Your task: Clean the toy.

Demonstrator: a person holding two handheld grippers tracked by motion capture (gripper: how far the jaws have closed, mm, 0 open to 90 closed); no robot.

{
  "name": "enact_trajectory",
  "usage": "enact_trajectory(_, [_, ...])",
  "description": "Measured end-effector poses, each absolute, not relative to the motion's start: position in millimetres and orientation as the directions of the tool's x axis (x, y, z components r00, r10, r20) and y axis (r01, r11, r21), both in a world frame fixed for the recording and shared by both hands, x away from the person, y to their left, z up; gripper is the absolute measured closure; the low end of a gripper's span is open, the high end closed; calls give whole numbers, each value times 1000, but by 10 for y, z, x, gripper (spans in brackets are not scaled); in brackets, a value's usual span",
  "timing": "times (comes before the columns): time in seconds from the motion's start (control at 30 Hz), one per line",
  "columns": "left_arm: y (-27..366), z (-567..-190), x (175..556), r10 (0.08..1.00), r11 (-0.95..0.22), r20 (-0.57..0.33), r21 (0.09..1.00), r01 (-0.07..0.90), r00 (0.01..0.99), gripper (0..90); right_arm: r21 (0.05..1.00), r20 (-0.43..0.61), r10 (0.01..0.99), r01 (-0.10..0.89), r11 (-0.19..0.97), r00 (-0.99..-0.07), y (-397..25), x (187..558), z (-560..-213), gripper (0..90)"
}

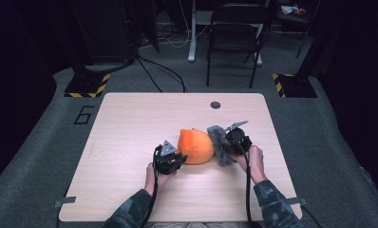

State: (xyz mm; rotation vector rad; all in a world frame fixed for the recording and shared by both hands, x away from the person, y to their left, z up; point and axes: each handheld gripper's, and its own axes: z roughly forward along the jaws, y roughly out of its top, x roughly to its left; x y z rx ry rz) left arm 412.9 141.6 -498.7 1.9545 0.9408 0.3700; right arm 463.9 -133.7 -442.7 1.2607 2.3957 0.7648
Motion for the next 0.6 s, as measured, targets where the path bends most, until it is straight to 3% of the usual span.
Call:
enact_trajectory(0.23, [1417, -4987, 4130, 742, -298, -103, 834, 464, 662, 763, 704, 0, 795, 564, 430, -606, -1216, 4487, -4147, 768])
enact_trajectory(0.43, [1416, -4976, 4125, 740, -307, -94, 833, 460, 666, 739, 680, -36, 769, 549, 487, -638, -1048, 4494, -4277, 768])
enact_trajectory(0.6, [1398, -4949, 4113, 741, -330, -64, 832, 446, 668, 641, 674, -24, 780, 566, 475, -625, -1106, 4538, -4355, 768])
